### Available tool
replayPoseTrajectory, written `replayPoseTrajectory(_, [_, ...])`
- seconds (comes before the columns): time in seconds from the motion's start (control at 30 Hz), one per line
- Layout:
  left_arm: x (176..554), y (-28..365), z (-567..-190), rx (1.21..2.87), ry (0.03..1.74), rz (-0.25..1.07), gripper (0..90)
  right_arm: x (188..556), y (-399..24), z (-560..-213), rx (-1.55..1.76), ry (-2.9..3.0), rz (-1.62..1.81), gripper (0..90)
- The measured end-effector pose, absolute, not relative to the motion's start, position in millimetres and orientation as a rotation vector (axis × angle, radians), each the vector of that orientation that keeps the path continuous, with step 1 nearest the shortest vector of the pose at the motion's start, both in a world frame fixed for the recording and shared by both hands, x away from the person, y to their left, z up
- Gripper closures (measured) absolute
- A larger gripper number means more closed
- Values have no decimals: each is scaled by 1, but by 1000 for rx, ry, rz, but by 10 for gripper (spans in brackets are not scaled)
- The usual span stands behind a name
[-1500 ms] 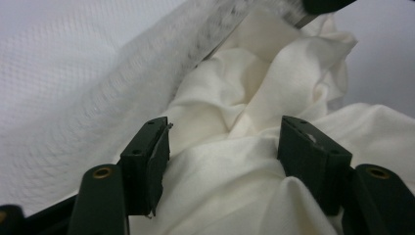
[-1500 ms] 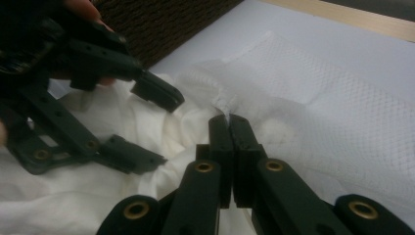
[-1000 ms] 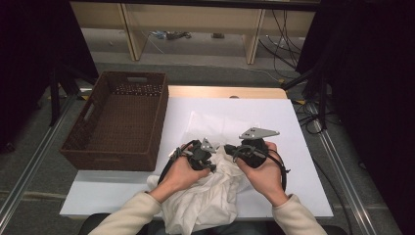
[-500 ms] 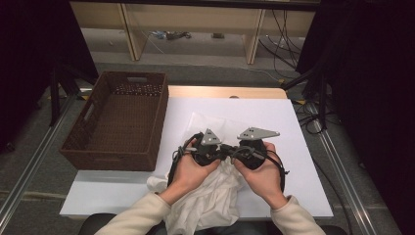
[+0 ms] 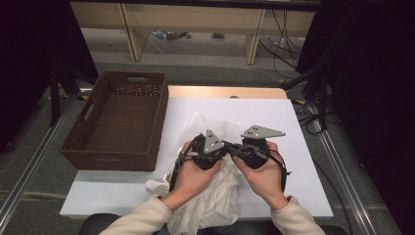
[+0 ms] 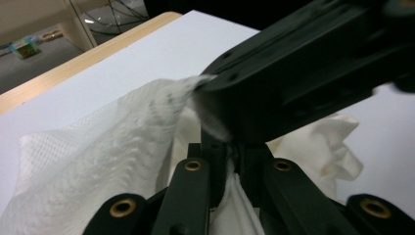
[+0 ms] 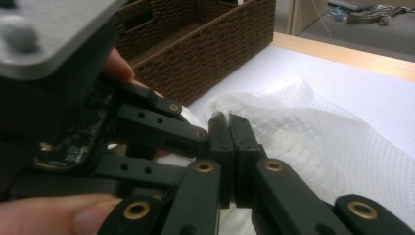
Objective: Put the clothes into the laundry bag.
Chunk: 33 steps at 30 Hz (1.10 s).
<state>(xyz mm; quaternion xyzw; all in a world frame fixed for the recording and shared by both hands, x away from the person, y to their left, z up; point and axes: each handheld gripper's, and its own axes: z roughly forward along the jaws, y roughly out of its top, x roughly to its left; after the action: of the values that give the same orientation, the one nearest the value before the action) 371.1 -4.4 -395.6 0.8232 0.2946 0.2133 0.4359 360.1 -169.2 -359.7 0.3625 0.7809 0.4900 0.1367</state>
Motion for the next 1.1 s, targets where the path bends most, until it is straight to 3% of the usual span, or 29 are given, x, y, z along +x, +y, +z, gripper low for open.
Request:
replayPoseTrajectory(0.13, [385, 0, -410, 2122, 753, 639, 836, 367, -169, -371, 1077, 2278, 1375, 900])
replayPoseTrajectory(0.27, [387, 6, -412, 2115, 775, 615, 813, 366, -166, -374, 1112, 2322, 1361, 900])
replayPoseTrajectory(0.4, [383, 8, -408, 2111, 755, 604, 698, 368, -170, -373, 1119, 2309, 1369, 900])
replayPoseTrajectory(0.6, [367, 17, -402, 2113, 721, 562, 408, 372, -176, -375, 1138, 2304, 1349, 900])
replayPoseTrajectory(0.8, [369, 37, -401, 2144, 750, 538, 280, 375, -182, -374, 1133, 2298, 1340, 900])
replayPoseTrajectory(0.93, [380, 34, -422, 2224, 783, 418, 325, 374, -181, -374, 1152, 2294, 1328, 900])
replayPoseTrajectory(1.1, [383, 16, -436, 2294, 811, 362, 559, 376, -180, -377, 1155, 2302, 1313, 900])
